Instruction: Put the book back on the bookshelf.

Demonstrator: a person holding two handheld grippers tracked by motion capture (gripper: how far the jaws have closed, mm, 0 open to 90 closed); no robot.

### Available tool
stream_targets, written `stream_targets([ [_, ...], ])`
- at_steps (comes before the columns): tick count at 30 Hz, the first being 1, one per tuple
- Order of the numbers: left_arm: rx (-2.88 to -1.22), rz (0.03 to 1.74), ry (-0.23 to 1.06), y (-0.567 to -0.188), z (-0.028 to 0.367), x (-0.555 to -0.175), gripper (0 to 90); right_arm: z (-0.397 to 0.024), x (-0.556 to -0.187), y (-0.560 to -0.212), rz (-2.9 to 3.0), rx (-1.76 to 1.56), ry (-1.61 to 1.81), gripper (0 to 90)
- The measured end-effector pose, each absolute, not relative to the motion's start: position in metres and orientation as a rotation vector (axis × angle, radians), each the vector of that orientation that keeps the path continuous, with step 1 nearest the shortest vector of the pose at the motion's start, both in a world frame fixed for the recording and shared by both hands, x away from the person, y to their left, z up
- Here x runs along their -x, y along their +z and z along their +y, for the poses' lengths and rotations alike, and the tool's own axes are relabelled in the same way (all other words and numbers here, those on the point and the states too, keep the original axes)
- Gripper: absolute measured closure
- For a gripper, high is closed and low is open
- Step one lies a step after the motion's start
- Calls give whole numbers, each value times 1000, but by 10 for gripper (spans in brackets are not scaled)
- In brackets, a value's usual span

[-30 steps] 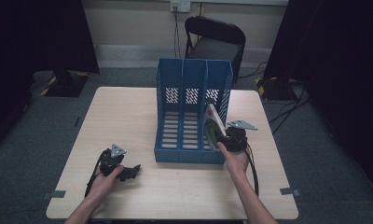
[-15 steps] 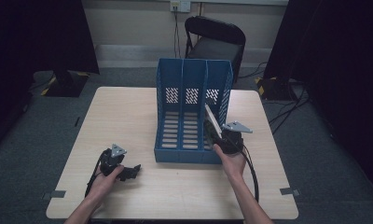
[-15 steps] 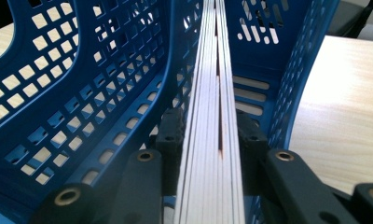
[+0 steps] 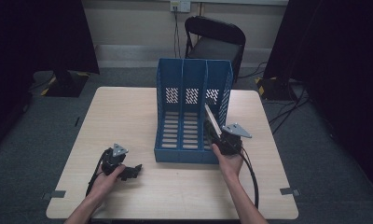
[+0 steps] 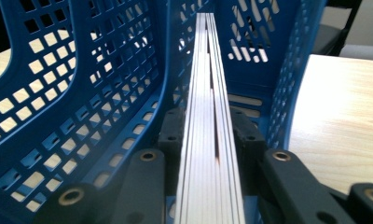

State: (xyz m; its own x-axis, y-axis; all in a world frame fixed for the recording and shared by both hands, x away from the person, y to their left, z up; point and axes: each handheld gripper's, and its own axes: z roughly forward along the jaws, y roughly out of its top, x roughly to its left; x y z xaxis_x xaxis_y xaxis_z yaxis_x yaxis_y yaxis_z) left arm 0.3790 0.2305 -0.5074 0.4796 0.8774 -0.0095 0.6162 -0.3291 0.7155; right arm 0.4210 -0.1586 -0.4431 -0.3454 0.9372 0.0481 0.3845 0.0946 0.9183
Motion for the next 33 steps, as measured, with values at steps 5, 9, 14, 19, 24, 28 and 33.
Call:
stream_targets([
  [5, -2071, 1229, 510, -507, 231, -378, 0, -155, -418, -446, 1790, -1277, 1204, 714],
  [9, -2071, 1229, 511, -507, 231, -378, 0, -154, -419, -446, 1787, -1286, 1186, 731],
  [14, -2069, 1223, 506, -507, 230, -376, 0, -154, -420, -445, 1763, -1332, 1168, 760],
  [19, -2071, 1221, 504, -507, 230, -376, 0, -153, -420, -446, 1700, -1383, 1148, 764],
  [24, -2076, 1214, 504, -507, 230, -377, 0, -146, -418, -447, 1627, -1391, 1091, 765],
  [28, -2076, 1211, 502, -507, 230, -377, 0, -147, -417, -447, 1579, -1419, 1076, 764],
  [33, -2076, 1211, 502, -507, 230, -377, 0, -149, -415, -445, 1523, -1434, 1057, 764],
])
